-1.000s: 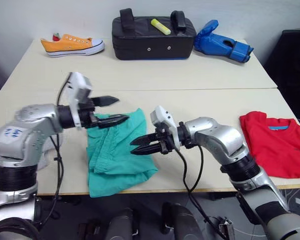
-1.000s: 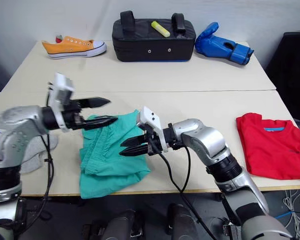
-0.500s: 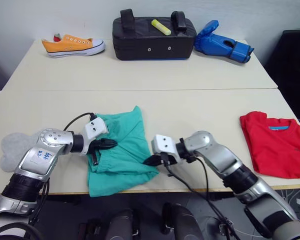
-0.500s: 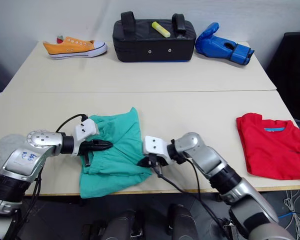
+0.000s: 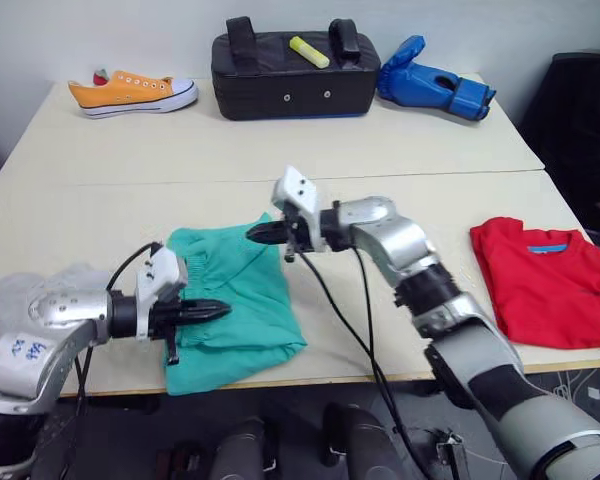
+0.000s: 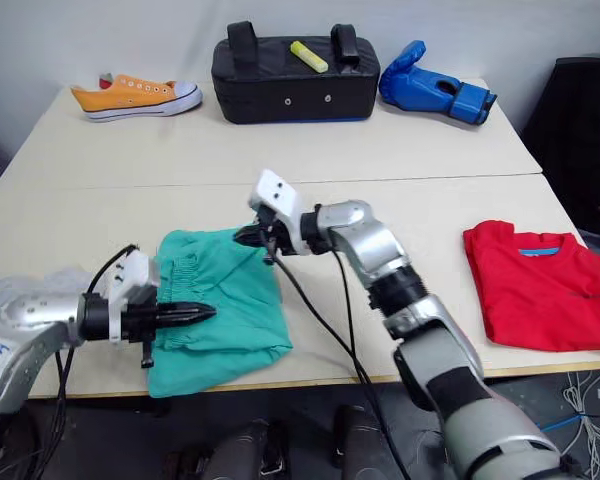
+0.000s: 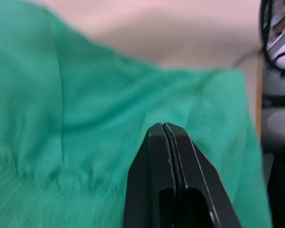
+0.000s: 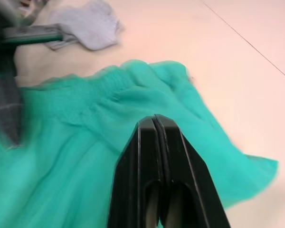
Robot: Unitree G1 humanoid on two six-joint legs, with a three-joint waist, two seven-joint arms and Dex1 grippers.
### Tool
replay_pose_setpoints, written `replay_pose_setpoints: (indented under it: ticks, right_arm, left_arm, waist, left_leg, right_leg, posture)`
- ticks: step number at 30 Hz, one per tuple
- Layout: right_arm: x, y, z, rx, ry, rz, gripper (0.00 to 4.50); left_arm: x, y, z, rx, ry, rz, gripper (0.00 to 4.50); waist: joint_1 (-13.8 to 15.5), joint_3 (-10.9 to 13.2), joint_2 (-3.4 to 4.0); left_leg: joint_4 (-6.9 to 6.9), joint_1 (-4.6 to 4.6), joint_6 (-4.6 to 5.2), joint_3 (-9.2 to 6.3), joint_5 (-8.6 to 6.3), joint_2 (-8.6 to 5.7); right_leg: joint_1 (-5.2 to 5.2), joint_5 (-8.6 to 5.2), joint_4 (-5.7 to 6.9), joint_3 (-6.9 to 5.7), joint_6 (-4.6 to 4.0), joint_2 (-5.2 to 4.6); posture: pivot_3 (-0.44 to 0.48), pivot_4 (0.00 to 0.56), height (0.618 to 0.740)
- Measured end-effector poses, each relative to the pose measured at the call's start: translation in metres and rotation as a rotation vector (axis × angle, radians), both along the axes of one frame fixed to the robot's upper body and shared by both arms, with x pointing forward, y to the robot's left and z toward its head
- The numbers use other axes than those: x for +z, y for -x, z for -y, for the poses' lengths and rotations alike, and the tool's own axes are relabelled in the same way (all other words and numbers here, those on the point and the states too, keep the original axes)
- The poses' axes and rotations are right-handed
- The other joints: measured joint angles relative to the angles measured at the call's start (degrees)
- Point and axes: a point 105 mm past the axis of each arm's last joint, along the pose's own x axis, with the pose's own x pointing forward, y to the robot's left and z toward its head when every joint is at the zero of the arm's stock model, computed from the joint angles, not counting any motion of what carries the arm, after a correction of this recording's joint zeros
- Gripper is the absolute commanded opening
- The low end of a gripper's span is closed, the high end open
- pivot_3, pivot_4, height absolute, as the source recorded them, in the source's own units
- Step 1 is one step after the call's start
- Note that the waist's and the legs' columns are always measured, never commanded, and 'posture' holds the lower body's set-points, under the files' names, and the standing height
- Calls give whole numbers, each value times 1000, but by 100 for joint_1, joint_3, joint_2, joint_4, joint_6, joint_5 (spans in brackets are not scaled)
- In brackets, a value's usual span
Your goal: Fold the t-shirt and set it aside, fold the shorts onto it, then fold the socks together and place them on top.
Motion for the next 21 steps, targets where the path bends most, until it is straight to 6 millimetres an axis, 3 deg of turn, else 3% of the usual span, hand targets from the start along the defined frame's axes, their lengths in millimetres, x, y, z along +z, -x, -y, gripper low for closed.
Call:
replay_pose_setpoints:
  ticks: [2,6,10,14,16,19,21]
  right_arm:
    - [-20,-11,-3,-60,84,41,0]
    - [-30,-29,7,-131,196,182,0]
    - [-16,-36,30,-166,123,132,0]
    - [6,-17,57,-129,-43,-39,0]
    - [6,-1,71,-123,-83,-168,372]
    - [-5,22,85,-136,-127,-393,1293]
    - [-15,33,86,-136,-119,-501,2005]
  left_arm:
    - [-9,0,-3,17,-46,14,13]
    - [-17,-2,-11,57,-77,48,13]
    - [-15,2,-20,92,-44,49,13]
    - [11,1,-27,139,77,71,13]
    - [27,3,-27,132,136,79,0]
    - [46,8,-28,108,165,79,592]
    - [55,11,-25,67,160,86,1218]
  waist:
    - [18,0,0]
    - [2,1,1]
    - [-49,3,5]
    - [-41,3,5]
    - [-33,3,5]
    - [-22,3,5]
    - [-37,4,7]
  left_leg:
    - [0,-5,-3,0,-3,-3]
    - [-4,-6,-21,1,-13,-3]
    - [-9,-6,-7,0,4,6]
    - [-9,-6,-4,-7,5,10]
    - [-8,-5,-2,-14,5,10]
    - [-7,-3,-3,-23,4,9]
    - [-7,0,-7,-23,2,7]
  right_leg:
    - [-4,1,-1,2,2,-4]
    - [-9,1,-1,6,2,-5]
    - [-10,0,0,4,0,3]
    - [-6,0,-2,3,0,3]
    - [1,0,-4,3,0,2]
    - [7,0,-12,1,-1,2]
    - [5,0,-24,2,-1,2]
  posture:
    - [0,150,740]
    - [0,150,740]
    - [0,150,740]
    - [0,150,740]
    - [0,150,740]
    - [0,150,740]
    - [0,150,740]
